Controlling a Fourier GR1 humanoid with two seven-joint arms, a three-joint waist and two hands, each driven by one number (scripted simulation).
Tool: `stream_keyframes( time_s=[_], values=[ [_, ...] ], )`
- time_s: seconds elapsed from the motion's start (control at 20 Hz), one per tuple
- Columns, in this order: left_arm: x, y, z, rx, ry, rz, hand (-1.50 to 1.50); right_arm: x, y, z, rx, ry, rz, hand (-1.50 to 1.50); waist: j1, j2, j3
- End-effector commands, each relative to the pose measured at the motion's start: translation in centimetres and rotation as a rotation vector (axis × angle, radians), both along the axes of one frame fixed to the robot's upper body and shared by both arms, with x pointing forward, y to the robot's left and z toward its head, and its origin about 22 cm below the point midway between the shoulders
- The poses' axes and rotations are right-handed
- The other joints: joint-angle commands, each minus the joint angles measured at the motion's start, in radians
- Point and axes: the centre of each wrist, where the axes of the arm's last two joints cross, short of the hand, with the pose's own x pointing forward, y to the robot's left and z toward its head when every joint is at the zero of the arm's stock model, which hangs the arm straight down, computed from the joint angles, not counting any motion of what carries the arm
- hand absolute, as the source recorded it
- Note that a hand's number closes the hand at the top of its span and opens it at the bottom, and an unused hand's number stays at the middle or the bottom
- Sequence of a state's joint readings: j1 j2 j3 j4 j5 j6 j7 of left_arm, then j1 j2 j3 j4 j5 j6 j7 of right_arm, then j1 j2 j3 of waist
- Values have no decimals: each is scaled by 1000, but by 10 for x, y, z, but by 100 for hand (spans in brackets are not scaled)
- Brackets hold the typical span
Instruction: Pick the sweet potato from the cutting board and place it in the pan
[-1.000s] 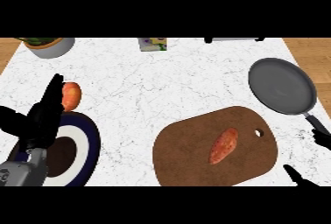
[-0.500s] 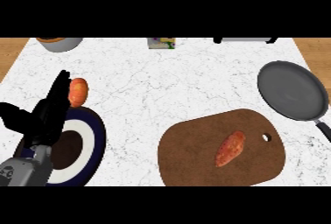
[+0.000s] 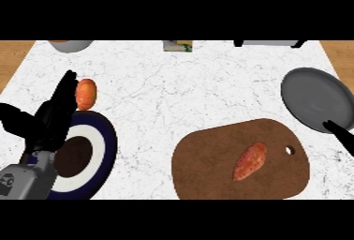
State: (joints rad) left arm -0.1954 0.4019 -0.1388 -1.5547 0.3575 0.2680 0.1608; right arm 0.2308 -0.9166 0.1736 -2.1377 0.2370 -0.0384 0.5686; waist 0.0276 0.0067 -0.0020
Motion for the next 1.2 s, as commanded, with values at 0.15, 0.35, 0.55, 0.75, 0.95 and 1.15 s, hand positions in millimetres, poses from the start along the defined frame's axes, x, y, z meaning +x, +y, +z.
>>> stream_keyframes(
  time_s=[0.15,0.35,0.55,0.75,0.95,1.15],
  values=[
    [-8,-9,-6,2,12,-17,0,25,22,3,-81,300,87,-150,3,-2,1],
    [10,-3,6,10,25,5,0,19,71,-1,-146,295,137,-150,-15,-4,1],
    [4,3,-7,-4,17,15,0,25,81,20,-288,329,113,-150,-15,-5,0],
    [-3,17,-3,-6,22,15,0,27,100,8,-347,319,70,-150,-15,-6,0],
    [-18,1,-13,0,5,6,0,32,129,-4,-318,287,82,-150,-12,-7,1],
    [-14,-15,-1,-13,10,25,0,30,147,-4,-296,256,107,-150,-17,-9,1]
  ],
)
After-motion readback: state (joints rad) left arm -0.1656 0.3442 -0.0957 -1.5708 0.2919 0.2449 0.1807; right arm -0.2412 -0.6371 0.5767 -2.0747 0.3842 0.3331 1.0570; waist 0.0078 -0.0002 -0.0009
